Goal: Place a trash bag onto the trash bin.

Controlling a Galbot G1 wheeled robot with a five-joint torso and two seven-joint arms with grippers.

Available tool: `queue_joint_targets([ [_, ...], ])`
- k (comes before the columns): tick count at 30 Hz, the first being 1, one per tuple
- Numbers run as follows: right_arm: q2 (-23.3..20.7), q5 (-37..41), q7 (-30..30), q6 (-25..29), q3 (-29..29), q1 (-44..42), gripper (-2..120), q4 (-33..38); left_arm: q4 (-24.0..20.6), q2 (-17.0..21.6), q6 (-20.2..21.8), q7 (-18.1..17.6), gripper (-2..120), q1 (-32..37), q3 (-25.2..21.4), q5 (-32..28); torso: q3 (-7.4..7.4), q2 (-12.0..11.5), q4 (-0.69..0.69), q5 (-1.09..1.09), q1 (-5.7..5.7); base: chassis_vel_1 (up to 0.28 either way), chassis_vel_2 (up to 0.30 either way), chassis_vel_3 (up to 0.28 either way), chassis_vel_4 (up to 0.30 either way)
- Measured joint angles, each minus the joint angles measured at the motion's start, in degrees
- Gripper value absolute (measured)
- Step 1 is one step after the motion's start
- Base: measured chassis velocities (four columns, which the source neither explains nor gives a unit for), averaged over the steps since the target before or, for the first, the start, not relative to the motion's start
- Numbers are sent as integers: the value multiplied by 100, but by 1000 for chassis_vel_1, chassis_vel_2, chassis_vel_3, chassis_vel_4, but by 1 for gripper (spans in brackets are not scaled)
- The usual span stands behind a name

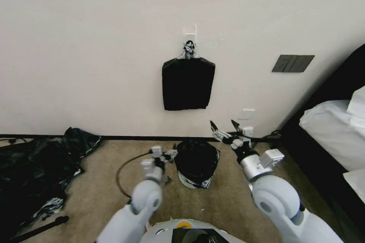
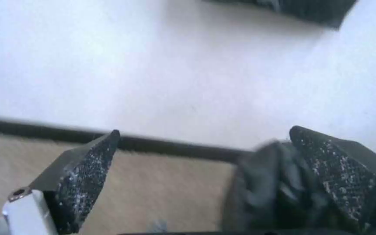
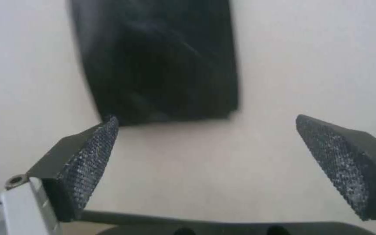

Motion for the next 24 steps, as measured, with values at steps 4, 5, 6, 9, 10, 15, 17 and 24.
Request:
queue_joint_targets([
  [4, 278, -589, -536, 419, 333, -420, 100, -355, -163, 202, -235, 590, 100, 465, -711, 271, 0, 0, 1, -1, 0, 0, 0, 0, 0],
  [5, 445, -760, -751, 614, 505, -636, 100, -493, -176, 269, -525, 1042, 100, 760, -1180, 645, 0, 0, 1, -1, 0, 0, 0, 0, 0],
  [6, 671, -925, -960, 821, 743, -889, 100, -592, -164, 268, -933, 1613, 100, 1100, -1709, 1013, -1, 0, 2, 0, -1, 0, 0, 0, 0],
  [9, 1014, -1020, -1314, 1052, 1159, -1275, 100, -613, -224, 135, -1259, 2152, 100, 1507, -2351, 1212, -1, 0, 2, -5, 0, 0, 0, 0, 0],
  [10, 1218, -1046, -1483, 1127, 1371, -1499, 100, -582, -318, 40, -1429, 2337, 100, 1734, -2672, 1246, -1, 0, -1, -2, 0, 0, 0, 0, 0],
  [15, 1767, -1163, -1857, 1472, 1791, -2221, 100, -459, -710, -317, -1815, 2681, 100, 2559, -3484, 1533, -1, 0, 2, -2, -1, 0, 0, 0, 0],
  [17, 1855, -1186, -1905, 1570, 1820, -2357, 100, -455, -792, -401, -1882, 2717, 100, 2723, -3580, 1649, -1, 0, 0, -2, -1, 0, 0, 0, 0],
  [24, 2148, -1312, -2033, 2068, 1758, -2772, 100, -477, -1209, -719, -2036, 2689, 100, 3284, -3552, 1941, -1, 0, 1, -1, -1, 0, 0, 0, 0],
])
